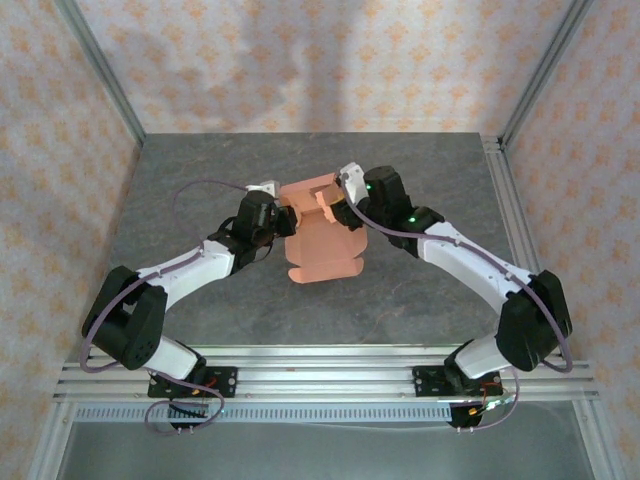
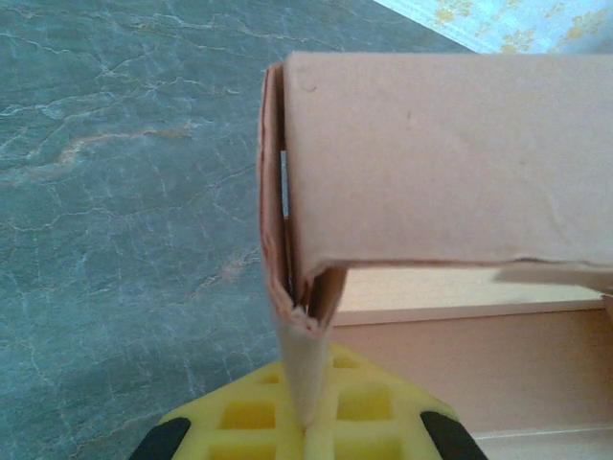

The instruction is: Fold the paper box

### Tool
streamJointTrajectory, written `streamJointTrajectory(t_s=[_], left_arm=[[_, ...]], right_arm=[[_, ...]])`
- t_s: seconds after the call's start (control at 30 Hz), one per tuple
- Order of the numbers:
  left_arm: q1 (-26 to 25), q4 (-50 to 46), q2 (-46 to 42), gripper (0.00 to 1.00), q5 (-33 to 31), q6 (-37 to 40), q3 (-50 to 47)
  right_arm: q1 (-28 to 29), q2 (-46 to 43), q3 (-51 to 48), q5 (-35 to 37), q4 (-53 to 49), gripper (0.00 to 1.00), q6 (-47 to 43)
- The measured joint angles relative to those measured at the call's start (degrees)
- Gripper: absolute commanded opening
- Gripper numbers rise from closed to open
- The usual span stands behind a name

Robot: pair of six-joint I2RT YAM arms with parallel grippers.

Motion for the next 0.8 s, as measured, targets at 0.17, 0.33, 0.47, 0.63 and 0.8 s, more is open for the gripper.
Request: streamJointTrajectory(t_s=[0.17, 0.33, 0.47, 0.63, 0.8], left_arm=[[-0.02, -0.76, 0.00, 0.00, -0.20, 0.00, 0.00], [0.00, -0.87, 0.00, 0.00, -0.22, 0.00, 0.00], [-0.02, -0.92, 0.00, 0.00, -0.20, 0.00, -0.02], [-0.02, -0.74, -0.15, 0.00, -0.11, 0.00, -0.04], [-0.02, -0.74, -0.44, 0.00, 0.07, 0.02, -0.04]], right_arm=[[2.60, 1.31, 0.63, 8.17, 0.20, 0.21, -1.09], [4.85, 4.24, 2.82, 17.40, 0.24, 0.14, -3.02], [6.14, 5.40, 3.61, 23.21, 0.20, 0.03, -3.67], [6.91, 6.32, 4.70, 28.26, 0.09, 0.01, -3.54], [7.04, 7.30, 5.11, 30.97, -0.26, 0.12, -3.63]])
